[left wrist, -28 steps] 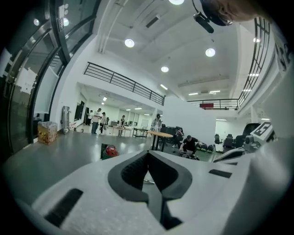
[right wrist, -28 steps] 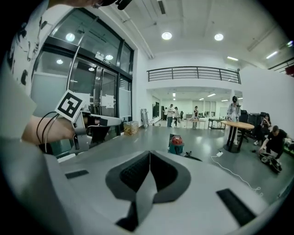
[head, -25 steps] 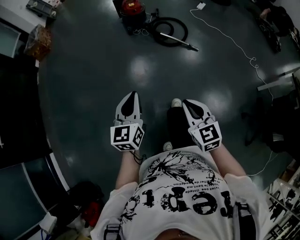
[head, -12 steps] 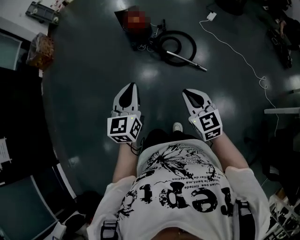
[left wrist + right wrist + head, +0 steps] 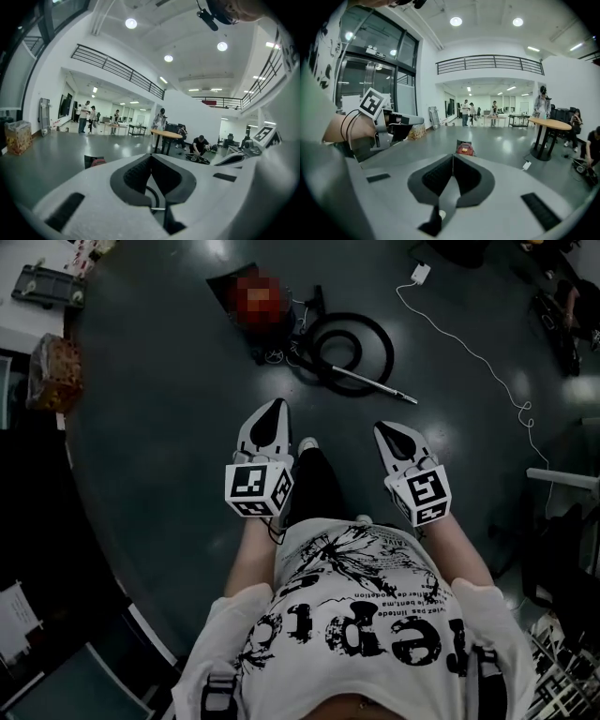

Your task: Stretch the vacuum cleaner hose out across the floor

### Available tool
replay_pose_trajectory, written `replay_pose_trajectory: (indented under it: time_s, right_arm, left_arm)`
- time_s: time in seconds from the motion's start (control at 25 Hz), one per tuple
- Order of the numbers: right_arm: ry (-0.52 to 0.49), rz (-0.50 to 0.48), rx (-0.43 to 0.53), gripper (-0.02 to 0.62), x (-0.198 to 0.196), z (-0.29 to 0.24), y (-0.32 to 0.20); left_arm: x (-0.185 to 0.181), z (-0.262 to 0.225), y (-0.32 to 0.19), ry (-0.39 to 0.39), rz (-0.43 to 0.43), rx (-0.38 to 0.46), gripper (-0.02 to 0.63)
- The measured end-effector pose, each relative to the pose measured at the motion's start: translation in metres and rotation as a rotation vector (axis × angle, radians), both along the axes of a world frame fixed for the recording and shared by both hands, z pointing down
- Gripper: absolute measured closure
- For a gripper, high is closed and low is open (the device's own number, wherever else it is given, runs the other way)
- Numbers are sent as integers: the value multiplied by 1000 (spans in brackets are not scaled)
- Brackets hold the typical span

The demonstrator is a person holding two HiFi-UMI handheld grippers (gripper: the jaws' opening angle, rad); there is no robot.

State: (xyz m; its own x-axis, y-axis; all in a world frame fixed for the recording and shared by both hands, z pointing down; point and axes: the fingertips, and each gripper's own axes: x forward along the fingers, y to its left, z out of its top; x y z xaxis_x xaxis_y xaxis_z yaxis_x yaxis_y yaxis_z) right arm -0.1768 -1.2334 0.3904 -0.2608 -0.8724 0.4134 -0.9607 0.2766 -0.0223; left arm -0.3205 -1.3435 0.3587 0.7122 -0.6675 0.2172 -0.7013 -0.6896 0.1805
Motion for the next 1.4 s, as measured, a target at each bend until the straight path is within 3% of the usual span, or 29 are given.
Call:
replay_pose_trajectory:
  time_s: [0.28, 0.44, 0.6, 0.76, 0.96, 1.08, 1.24, 1.4]
  right_arm:
    - [8, 38, -72, 589, 13, 24, -139]
    - [-61, 98, -86, 589, 39, 47, -193]
    - [-17, 38, -112, 588, 67, 98, -241]
    - [32, -42, -207, 588, 101, 197, -271]
    - [57, -50, -311, 586, 152, 348, -301]
    - [92, -95, -372, 515, 173, 461, -314]
    - [212, -168, -410, 476, 195, 618, -323]
    - [233, -149, -483, 476, 213, 754, -301]
  left_arm:
    - [45, 27, -147, -32, 155, -74, 601]
    - [77, 70, -186, -49, 213, -139, 601]
    - [114, 130, -216, -92, 226, -196, 601]
    - [145, 198, -256, -130, 206, -182, 601]
    - [172, 320, -299, -186, 187, -197, 601]
    - [189, 422, -315, -202, 199, -231, 601]
    - [228, 561, -324, -240, 348, -216, 601]
    - [270, 663, -320, -275, 517, -174, 601]
